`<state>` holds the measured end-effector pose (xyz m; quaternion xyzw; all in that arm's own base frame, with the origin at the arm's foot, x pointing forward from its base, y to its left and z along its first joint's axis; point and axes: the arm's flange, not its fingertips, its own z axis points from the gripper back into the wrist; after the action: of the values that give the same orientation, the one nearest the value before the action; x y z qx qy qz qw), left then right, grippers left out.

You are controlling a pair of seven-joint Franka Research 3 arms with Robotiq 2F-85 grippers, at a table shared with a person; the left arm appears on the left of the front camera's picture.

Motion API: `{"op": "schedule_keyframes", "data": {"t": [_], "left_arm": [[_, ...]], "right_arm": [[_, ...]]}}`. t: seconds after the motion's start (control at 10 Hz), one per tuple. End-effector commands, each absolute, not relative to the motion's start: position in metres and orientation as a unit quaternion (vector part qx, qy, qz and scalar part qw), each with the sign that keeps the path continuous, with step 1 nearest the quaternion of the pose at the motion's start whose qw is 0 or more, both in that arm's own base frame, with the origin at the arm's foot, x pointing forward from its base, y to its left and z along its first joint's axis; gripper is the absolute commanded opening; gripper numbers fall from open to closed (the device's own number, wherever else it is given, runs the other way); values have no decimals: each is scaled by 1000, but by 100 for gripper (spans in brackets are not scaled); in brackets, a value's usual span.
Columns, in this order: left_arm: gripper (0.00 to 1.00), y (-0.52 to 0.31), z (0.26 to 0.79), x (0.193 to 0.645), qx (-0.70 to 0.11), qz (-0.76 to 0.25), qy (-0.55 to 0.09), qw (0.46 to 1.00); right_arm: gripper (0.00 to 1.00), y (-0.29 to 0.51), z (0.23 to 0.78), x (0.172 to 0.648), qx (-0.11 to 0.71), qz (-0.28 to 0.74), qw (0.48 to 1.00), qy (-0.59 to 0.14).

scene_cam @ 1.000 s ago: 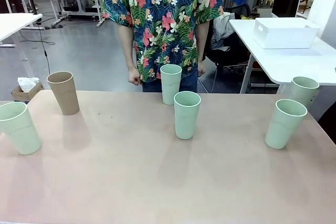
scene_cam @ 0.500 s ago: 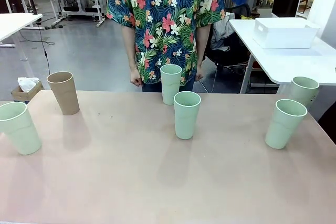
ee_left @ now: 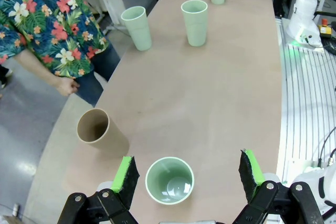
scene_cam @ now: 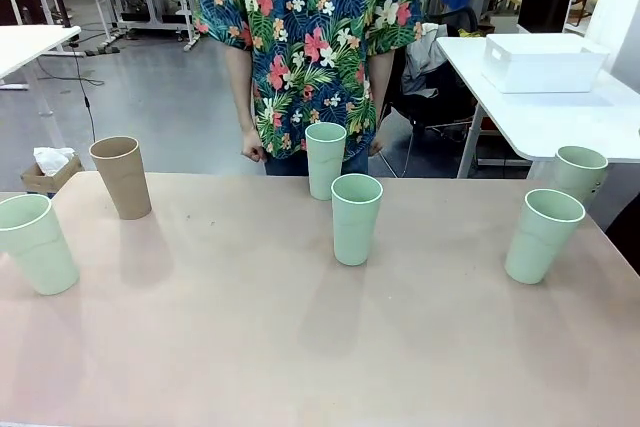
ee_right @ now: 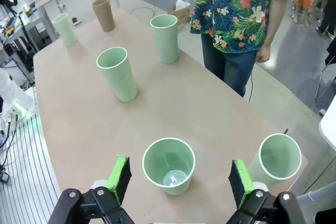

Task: Stack the cups and store them in the basket.
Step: Pick up two Reusable plastic cups , one in each hand.

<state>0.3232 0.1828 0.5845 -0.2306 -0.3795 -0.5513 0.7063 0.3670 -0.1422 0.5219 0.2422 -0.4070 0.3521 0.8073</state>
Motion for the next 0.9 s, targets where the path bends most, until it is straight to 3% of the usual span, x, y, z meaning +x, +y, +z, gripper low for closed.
{"op": "schedule_keyframes", "data": {"t": [0.0,0.8], "left_arm": [[100,182,585,323,-234,-555,-391,696],[100,182,585,323,-234,-555,-391,696]], "right_arm": [[100,-143,523,371,243,359,797,-420],[100,-143,523,371,243,359,797,-420]]}}
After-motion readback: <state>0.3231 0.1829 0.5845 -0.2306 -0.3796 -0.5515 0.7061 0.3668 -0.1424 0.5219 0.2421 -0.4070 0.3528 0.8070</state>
